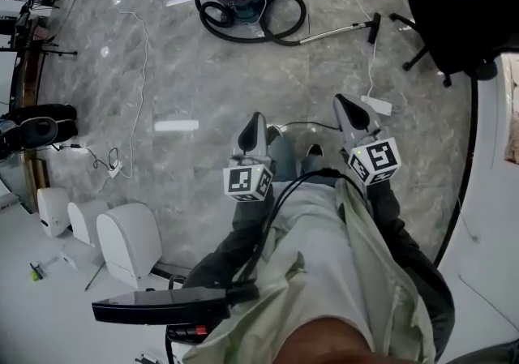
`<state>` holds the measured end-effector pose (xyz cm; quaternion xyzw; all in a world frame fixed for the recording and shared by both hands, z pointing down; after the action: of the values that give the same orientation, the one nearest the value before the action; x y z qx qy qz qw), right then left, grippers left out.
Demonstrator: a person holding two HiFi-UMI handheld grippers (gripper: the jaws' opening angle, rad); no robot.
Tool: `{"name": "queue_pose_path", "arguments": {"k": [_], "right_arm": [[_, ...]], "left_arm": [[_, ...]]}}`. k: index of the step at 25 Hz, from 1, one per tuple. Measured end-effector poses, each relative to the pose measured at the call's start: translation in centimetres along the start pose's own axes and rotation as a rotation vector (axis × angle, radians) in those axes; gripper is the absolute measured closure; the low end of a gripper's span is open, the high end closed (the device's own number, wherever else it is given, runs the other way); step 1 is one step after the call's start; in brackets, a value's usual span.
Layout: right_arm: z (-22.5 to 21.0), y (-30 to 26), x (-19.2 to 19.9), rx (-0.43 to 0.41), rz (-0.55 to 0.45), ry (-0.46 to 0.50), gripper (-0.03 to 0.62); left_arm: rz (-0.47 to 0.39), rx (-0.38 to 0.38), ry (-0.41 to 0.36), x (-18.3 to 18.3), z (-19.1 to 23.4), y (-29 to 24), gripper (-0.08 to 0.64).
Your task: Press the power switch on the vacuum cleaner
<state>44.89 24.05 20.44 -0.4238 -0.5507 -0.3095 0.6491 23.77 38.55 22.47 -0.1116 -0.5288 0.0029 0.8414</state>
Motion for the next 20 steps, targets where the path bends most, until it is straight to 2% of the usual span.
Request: {"name": "queue_pose_path", "arguments": {"k": [4, 9, 20], "right_arm": [[1.7, -0.2, -0.3, -0.030, -0.017, 0.021, 0.591], [4.4, -1.6, -1.6, -0.067, -0.029, 0.048, 0.591], [10.3, -6.3, -3.0, -0.106, -0.035, 0.078, 0.591]], "left_arm": [[-0.017, -0.017, 0.020, 0.1, 0.7, 1.0, 0.560], [-0.042, -0.003, 0.026, -1.4, 2.0, 1.8, 0.560], [-0.014, 0.017, 0.068, -3.0, 7.8, 2.8, 0.560]]}}
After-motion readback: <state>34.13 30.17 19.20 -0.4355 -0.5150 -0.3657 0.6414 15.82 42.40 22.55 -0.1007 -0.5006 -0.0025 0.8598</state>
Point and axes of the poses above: the fingertips, and each gripper's own axes: y backward along the fingers, z to its left, x out of its underside, the point moved 7 cm from there along y, backward along the fingers, and after that the axes turned 14 degrees about y, right-handed, at the moved point
